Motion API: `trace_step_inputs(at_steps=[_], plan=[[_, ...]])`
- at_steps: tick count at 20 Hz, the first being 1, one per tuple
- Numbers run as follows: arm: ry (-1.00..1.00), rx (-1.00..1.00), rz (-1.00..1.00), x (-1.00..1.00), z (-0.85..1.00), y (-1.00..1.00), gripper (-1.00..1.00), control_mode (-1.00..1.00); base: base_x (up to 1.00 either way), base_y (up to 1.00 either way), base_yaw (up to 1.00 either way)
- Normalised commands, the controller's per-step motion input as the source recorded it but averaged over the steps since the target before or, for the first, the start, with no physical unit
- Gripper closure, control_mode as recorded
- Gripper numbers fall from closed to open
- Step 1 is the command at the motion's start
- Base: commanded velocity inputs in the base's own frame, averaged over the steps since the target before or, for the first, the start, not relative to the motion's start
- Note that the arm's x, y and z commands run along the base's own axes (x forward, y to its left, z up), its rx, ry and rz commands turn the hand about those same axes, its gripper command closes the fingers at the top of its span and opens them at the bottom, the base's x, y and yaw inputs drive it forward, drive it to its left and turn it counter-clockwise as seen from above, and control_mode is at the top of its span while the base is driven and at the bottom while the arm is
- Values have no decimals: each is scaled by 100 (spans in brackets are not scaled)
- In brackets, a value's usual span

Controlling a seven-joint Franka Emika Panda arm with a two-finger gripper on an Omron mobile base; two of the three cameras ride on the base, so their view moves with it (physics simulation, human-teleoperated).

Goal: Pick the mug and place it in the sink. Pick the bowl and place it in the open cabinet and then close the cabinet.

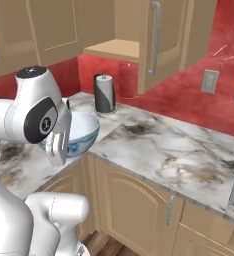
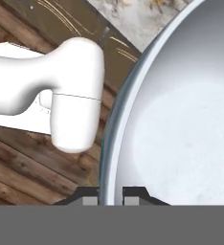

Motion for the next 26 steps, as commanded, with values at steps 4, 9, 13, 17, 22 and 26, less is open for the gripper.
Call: trace_step_inputs(at_steps=[4, 9, 13, 17, 22, 26], plan=[[0, 0, 0, 0, 0, 0, 100, 100, 1, -100, 7], [0, 0, 0, 0, 0, 0, 100, 100, 9, 7, 4], [0, 0, 0, 0, 0, 0, 100, 100, 65, 83, 1], [0, 0, 0, 0, 0, 0, 100, 100, 86, 73, 0], [0, 0, 0, 0, 0, 0, 100, 100, 77, 1, 4], [0, 0, 0, 0, 0, 0, 100, 100, 61, -16, 5]])
